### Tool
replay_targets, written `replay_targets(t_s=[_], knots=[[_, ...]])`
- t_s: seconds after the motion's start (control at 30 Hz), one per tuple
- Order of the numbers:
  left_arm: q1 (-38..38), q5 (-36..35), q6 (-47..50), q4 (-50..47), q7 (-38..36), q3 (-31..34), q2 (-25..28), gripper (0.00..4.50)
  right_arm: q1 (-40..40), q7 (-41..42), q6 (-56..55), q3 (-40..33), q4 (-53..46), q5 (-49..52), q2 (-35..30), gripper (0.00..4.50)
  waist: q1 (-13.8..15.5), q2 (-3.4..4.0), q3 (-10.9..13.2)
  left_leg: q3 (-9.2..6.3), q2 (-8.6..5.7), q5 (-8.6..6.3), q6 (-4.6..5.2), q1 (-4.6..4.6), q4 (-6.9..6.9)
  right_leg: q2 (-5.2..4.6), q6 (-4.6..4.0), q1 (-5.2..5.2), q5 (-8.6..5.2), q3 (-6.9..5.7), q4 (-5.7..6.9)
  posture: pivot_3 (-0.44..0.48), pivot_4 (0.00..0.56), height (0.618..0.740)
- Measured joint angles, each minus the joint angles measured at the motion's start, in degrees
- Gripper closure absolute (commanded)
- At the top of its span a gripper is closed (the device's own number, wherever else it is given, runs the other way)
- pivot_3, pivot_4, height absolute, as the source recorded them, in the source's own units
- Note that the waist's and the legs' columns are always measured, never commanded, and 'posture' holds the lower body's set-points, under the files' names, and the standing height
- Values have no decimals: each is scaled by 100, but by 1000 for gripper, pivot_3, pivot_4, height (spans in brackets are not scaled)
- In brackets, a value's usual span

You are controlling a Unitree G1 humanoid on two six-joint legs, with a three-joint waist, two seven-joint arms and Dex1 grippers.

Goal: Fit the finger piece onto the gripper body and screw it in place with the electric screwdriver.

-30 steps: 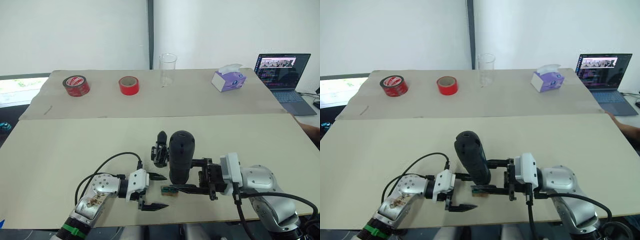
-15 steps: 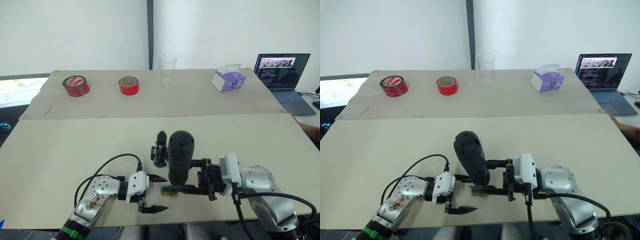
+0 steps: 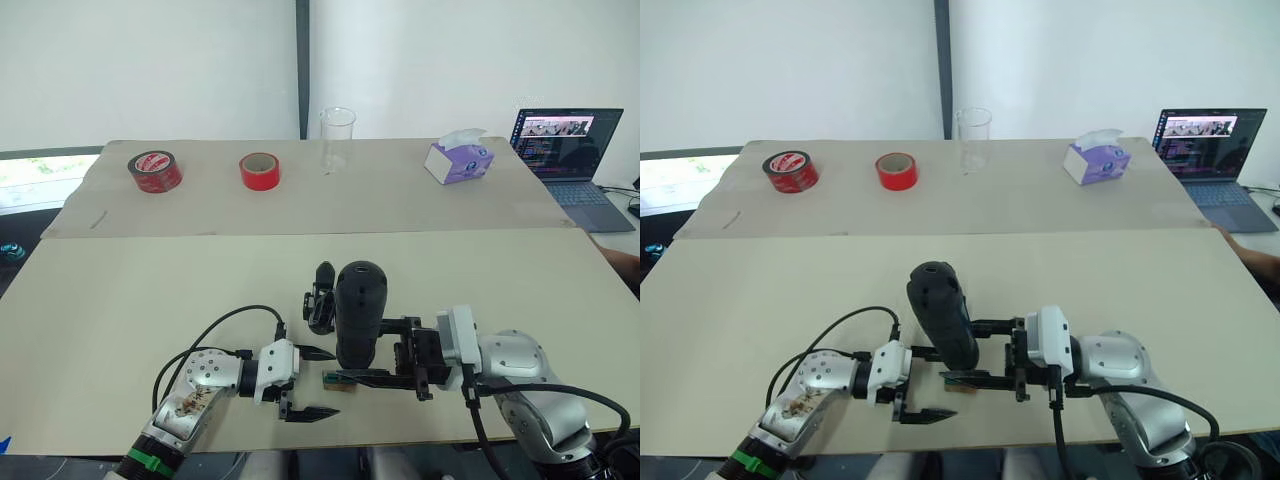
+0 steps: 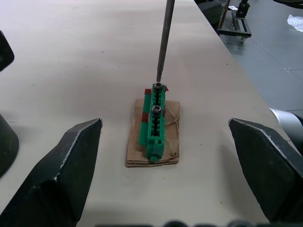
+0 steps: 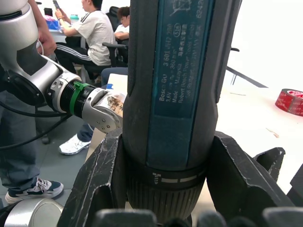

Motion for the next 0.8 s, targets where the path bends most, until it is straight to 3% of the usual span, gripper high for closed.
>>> replay_targets(t_s=[0.8], knots=[[-18, -21, -602, 383, -108, -19, -95, 0, 0, 18, 0, 4, 73, -66, -12, 2567, 9, 15, -9, 0, 0, 0, 0, 7, -1, -1, -12, 6, -7, 0, 0, 0, 150, 740]])
